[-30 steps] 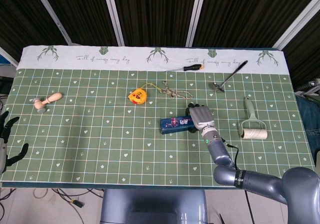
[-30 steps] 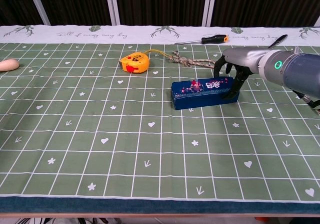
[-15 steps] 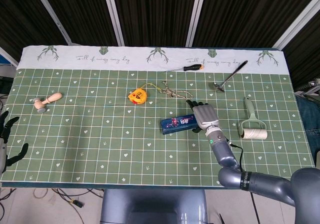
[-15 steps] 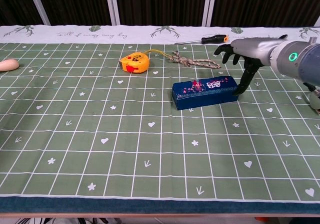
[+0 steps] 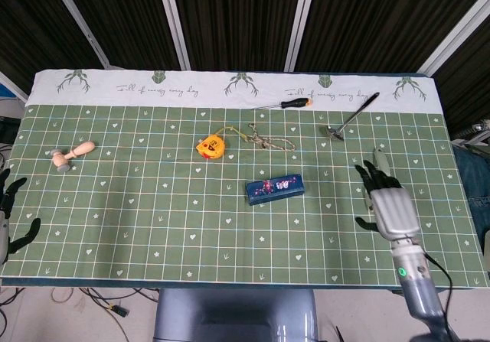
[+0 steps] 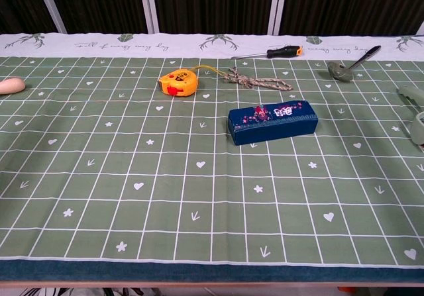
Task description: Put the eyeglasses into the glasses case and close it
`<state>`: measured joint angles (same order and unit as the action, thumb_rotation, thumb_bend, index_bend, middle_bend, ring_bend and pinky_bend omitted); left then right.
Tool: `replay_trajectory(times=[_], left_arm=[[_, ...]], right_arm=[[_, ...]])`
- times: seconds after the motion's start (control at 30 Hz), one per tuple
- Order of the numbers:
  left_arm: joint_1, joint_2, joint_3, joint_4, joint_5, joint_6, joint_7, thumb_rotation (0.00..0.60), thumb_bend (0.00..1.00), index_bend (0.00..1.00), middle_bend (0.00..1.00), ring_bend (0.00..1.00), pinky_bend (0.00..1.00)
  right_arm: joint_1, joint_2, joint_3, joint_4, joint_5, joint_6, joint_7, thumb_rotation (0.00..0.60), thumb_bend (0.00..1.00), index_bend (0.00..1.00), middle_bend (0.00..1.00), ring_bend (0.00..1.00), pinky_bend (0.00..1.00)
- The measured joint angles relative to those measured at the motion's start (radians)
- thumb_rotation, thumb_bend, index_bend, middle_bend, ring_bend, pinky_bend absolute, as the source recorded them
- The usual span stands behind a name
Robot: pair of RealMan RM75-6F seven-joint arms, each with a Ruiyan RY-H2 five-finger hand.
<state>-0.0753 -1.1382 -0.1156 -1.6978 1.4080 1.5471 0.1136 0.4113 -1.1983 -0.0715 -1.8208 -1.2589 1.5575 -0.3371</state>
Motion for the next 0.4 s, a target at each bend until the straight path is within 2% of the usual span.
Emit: replay_trajectory(times=[0.1,0.3,0.4], left_arm=[[-0.001,0.000,0.002,-0.001,0.006,0.001,0.006,0.600,0.31,0.13,0.00,0.00,0.00],[0.001,0.007,0.011,-0.008,0.022,0.001,0.003,0.600,0.31,0.13,0.00,0.00,0.00],[0.002,0.015,0.017,-0.016,0.026,-0.003,0.005,0.600,0.31,0.13,0.00,0.00,0.00]], right_arm=[[-0.102,0.023,-0.056,0.005,-0.084,0.107,0.042,0.600,0.11,0.10,0.07,0.16,0.26],[-0.226,0.007,-0.091,0.081,-0.148,0.240,0.067,0.600,0.10,0.10,0.06,0.14,0.25],[-0.261,-0.009,-0.096,0.132,-0.174,0.258,0.058,0.600,0.10,0.10,0.06,0.14,0.24]])
